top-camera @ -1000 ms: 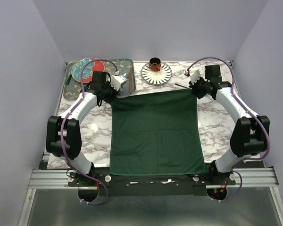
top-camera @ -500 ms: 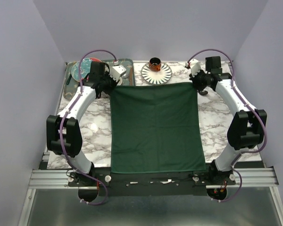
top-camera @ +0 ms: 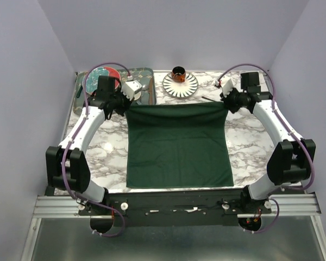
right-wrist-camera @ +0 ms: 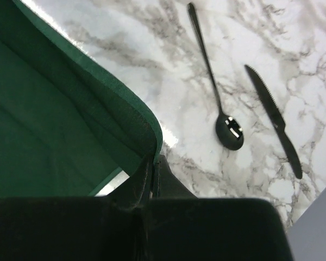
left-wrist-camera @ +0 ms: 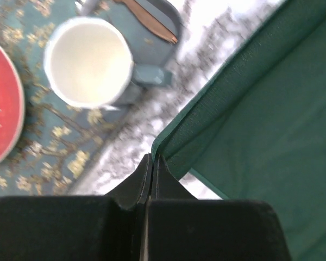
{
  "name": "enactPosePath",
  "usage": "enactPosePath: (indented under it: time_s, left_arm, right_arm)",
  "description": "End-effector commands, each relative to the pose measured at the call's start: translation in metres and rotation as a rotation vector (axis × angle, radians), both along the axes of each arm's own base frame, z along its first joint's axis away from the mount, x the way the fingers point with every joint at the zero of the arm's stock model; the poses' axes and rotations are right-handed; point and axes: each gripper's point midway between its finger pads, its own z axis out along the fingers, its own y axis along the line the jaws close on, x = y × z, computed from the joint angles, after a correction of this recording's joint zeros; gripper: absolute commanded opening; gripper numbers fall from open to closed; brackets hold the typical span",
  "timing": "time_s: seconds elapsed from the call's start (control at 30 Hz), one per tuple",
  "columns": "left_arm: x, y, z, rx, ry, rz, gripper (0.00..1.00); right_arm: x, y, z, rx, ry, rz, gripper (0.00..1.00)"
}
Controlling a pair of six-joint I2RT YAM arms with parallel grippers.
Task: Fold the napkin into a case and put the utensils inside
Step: Fold and flatten the napkin at the center of the board.
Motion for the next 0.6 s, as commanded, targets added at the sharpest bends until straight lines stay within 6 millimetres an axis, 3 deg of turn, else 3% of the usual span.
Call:
enactPosePath:
  time_s: [0.0,0.03,0.1,0.33,0.57]
  left_arm:
    - [-0.053,-0.004,-0.004,-0.016,0.046,-0.082,0.00]
    - [-0.065,-0.002,-0.017,-0.006,0.081,-0.088,0.00]
    - [-0.079,0.000,-0.019,0.003,0.080,-0.102,0.00]
    - [-0.139,0.004,-0.066,0.076,0.176,-0.203,0.00]
    - [-0.179,-0.013,-0.096,0.145,0.201,-0.361,0.00]
  right_arm:
    - [-0.044,0.001,-0.013,-0.007,0.054,0.091,0.01]
    - [-0.054,0.001,-0.024,-0.007,0.081,0.097,0.01]
    - [-0.066,0.002,-0.024,-0.002,0.079,0.114,0.01]
    - [-0.113,0.002,-0.055,-0.019,0.150,0.185,0.01]
    - [-0.151,0.002,-0.086,-0.046,0.210,0.270,0.01]
